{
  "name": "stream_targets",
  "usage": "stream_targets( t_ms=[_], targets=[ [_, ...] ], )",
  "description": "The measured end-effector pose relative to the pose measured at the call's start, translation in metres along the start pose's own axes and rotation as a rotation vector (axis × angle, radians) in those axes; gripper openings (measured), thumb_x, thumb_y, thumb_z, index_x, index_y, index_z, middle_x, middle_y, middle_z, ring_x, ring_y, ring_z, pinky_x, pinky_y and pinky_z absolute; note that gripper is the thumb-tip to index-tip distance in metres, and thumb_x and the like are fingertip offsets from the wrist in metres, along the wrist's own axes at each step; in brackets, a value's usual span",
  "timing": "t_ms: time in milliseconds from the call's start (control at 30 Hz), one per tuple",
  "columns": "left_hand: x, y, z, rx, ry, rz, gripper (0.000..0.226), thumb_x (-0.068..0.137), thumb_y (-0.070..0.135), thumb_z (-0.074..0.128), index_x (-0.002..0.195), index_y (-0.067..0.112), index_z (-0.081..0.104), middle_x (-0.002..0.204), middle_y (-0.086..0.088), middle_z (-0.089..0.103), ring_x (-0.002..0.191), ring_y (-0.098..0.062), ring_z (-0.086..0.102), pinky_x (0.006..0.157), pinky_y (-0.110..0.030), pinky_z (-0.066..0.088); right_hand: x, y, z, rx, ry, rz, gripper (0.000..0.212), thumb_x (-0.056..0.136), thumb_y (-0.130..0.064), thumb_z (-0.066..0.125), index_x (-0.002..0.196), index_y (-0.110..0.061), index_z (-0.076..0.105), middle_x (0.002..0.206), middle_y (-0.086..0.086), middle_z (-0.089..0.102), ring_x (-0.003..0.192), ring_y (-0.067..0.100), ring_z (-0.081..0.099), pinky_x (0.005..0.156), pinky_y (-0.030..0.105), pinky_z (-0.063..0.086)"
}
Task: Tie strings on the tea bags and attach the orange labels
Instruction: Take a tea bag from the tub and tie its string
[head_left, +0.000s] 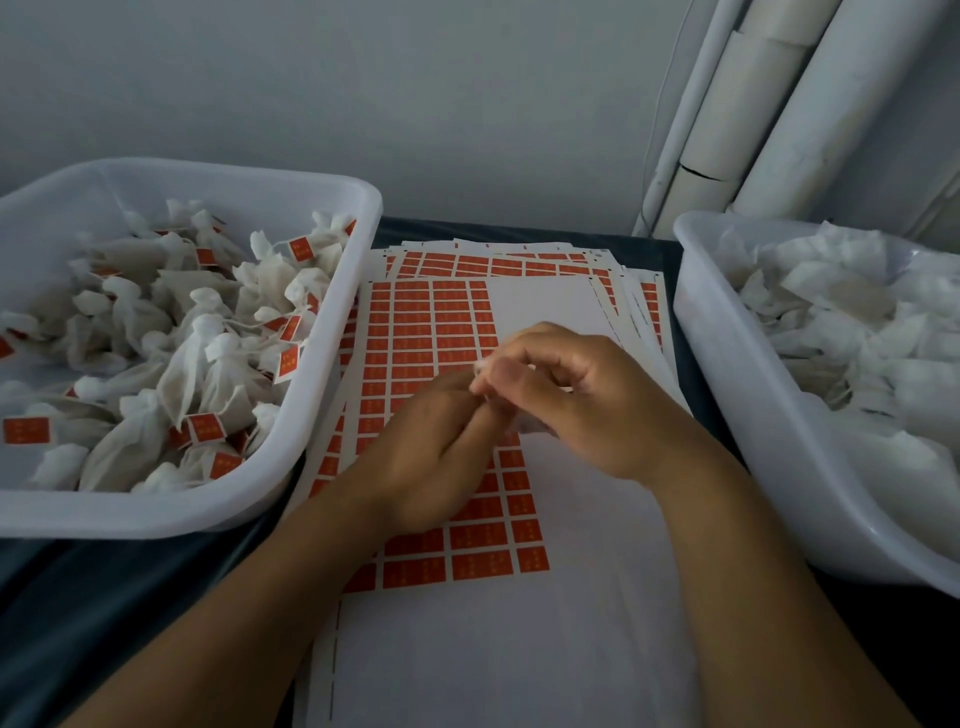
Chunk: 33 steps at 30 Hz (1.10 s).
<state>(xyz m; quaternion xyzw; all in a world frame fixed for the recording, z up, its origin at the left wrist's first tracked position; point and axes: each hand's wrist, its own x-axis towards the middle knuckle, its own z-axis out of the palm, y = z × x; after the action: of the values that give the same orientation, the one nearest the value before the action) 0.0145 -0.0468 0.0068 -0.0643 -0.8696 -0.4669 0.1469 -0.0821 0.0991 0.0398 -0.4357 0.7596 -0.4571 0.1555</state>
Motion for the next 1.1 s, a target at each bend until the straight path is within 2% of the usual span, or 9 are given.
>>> stream_targets(
  t_ms=[67, 133, 200, 367, 600, 800, 933, 1000, 1100],
  targets=[
    [-0.002, 0.005, -0.002, -0.098, -0.020, -0.106, 0.053, 0.106, 0.033, 0.028, 0.081, 0.053, 0.069, 0.075, 0.018, 0.066, 0.079, 0.004, 0.063, 0.073, -0.007, 0.046, -0.001, 0.001, -0.004, 0.031, -0.021, 0.017, 0.036, 0.101, -0.054, 0.045, 0.106, -0.029, 0.070, 0.094, -0.008, 0.071, 0.076, 0.005, 0.066, 0.062, 0.017, 0.053],
    [-0.001, 0.006, -0.003, -0.188, -0.030, -0.211, 0.058, 0.106, 0.038, 0.025, 0.068, 0.048, 0.069, 0.062, 0.012, 0.058, 0.064, 0.001, 0.058, 0.066, -0.008, 0.044, -0.001, 0.003, -0.007, 0.020, -0.015, 0.031, 0.033, 0.103, -0.051, 0.044, 0.109, -0.026, 0.065, 0.082, -0.007, 0.069, 0.064, 0.007, 0.064, 0.056, 0.017, 0.050],
    [0.000, 0.006, -0.004, -0.243, -0.032, -0.270, 0.066, 0.112, 0.032, 0.022, 0.067, 0.043, 0.070, 0.060, 0.013, 0.059, 0.062, 0.002, 0.058, 0.067, -0.008, 0.044, -0.001, 0.006, -0.008, -0.001, -0.005, 0.025, 0.025, 0.101, -0.049, 0.050, 0.108, -0.028, 0.061, 0.085, -0.009, 0.068, 0.063, 0.011, 0.066, 0.054, 0.021, 0.053],
    [0.002, 0.004, -0.010, -0.271, 0.057, -0.379, 0.050, 0.109, 0.035, 0.032, 0.085, 0.020, 0.073, 0.071, 0.006, 0.069, 0.065, 0.000, 0.063, 0.065, -0.007, 0.047, -0.002, 0.006, -0.005, -0.023, -0.043, -0.029, 0.009, 0.097, -0.038, 0.066, 0.101, -0.032, 0.060, 0.093, -0.014, 0.067, 0.073, 0.009, 0.069, 0.056, 0.018, 0.053],
    [0.002, 0.004, -0.014, -0.356, 0.060, -0.502, 0.041, 0.106, 0.040, 0.041, 0.096, 0.024, 0.078, 0.092, -0.003, 0.077, 0.089, -0.020, 0.073, 0.088, -0.044, 0.054, -0.006, 0.001, -0.006, -0.111, -0.009, -0.144, 0.006, 0.098, -0.030, 0.067, 0.103, -0.029, 0.069, 0.088, -0.021, 0.066, 0.076, -0.001, 0.064, 0.062, 0.011, 0.049],
    [0.002, 0.002, -0.016, -0.356, 0.129, -0.581, 0.038, 0.106, 0.041, 0.042, 0.107, 0.025, 0.077, 0.100, 0.001, 0.078, 0.099, -0.019, 0.073, 0.099, -0.051, 0.053, -0.006, 0.000, -0.001, -0.206, 0.002, -0.163, 0.028, 0.094, -0.047, 0.068, 0.118, -0.033, 0.071, 0.101, -0.029, 0.064, 0.084, -0.013, 0.061, 0.068, 0.004, 0.045],
    [0.003, -0.001, -0.014, -0.406, 0.173, -0.654, 0.043, 0.103, 0.049, 0.046, 0.098, 0.023, 0.080, 0.096, -0.003, 0.078, 0.099, -0.023, 0.073, 0.103, -0.054, 0.050, -0.006, 0.000, 0.003, -0.330, 0.026, -0.165, 0.031, 0.089, -0.047, 0.072, 0.120, -0.043, 0.068, 0.097, -0.040, 0.054, 0.087, -0.018, 0.057, 0.065, 0.003, 0.044],
    [0.003, -0.003, -0.014, -0.389, 0.191, -0.667, 0.046, 0.102, 0.055, 0.046, 0.095, 0.026, 0.080, 0.095, 0.000, 0.078, 0.098, -0.021, 0.073, 0.104, -0.053, 0.049, -0.005, 0.000, 0.006, -0.371, 0.050, -0.156, 0.031, 0.090, -0.051, 0.070, 0.120, -0.044, 0.068, 0.098, -0.039, 0.054, 0.087, -0.017, 0.056, 0.061, 0.005, 0.042],
    [0.003, -0.006, -0.014, -0.365, 0.203, -0.653, 0.050, 0.098, 0.066, 0.042, 0.095, 0.033, 0.080, 0.097, 0.007, 0.078, 0.099, -0.016, 0.073, 0.105, -0.051, 0.048, -0.002, 0.001, 0.007, -0.392, 0.109, -0.133, 0.025, 0.092, -0.049, 0.070, 0.116, -0.042, 0.070, 0.103, -0.030, 0.062, 0.087, -0.007, 0.060, 0.068, 0.008, 0.042]
  ],
)
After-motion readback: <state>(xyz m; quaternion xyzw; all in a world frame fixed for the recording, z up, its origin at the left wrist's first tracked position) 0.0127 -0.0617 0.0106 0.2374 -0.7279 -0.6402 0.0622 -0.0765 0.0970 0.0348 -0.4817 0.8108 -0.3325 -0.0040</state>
